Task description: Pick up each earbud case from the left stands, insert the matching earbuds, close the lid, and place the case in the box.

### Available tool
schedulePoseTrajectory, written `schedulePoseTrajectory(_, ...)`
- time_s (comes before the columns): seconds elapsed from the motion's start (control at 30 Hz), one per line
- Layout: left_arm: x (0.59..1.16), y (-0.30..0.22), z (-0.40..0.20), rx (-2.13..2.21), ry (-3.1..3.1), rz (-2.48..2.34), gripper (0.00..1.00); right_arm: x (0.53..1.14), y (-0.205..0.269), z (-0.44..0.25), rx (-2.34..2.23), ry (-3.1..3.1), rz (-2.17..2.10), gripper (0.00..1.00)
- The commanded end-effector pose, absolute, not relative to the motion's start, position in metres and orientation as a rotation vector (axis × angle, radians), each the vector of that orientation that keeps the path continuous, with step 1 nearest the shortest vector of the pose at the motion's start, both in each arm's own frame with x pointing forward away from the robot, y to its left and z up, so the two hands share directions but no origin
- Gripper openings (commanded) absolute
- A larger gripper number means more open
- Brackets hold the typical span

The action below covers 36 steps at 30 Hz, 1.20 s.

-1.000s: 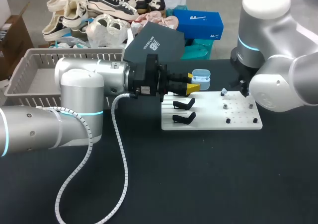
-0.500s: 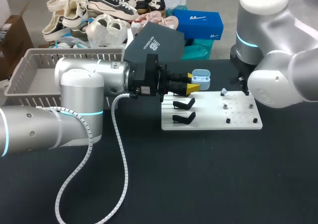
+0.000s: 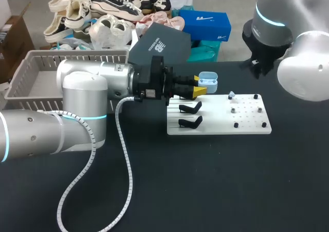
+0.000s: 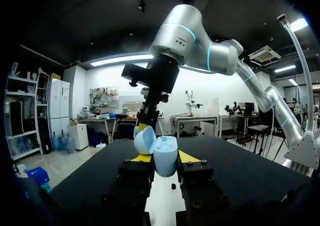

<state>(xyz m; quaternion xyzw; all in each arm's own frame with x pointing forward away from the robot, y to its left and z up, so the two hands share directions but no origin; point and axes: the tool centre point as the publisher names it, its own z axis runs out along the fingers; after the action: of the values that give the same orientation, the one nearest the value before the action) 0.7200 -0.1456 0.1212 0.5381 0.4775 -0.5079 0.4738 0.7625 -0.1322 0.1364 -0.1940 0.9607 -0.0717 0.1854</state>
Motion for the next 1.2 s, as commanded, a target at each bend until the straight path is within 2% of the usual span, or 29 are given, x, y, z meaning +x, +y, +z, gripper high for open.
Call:
schedulePoseTrajectory(0.03,0.721,-0.146,0.121,1.318,1.168,-1.243,0.0,0.704,-0.124,0.186,-0.57,2.574,-0.148,0.0)
schedulePoseTrajectory(0.57,0.721,-0.146,0.121,1.318,1.168,-1.243,0.0,0.681,-0.045,0.217,-0.631,2.666,-0.054,0.0)
schedulePoseTrajectory(1.2,0.721,-0.146,0.121,1.318,1.168,-1.243,0.0,0.673,-0.032,0.202,-0.631,2.767,-0.035,0.0)
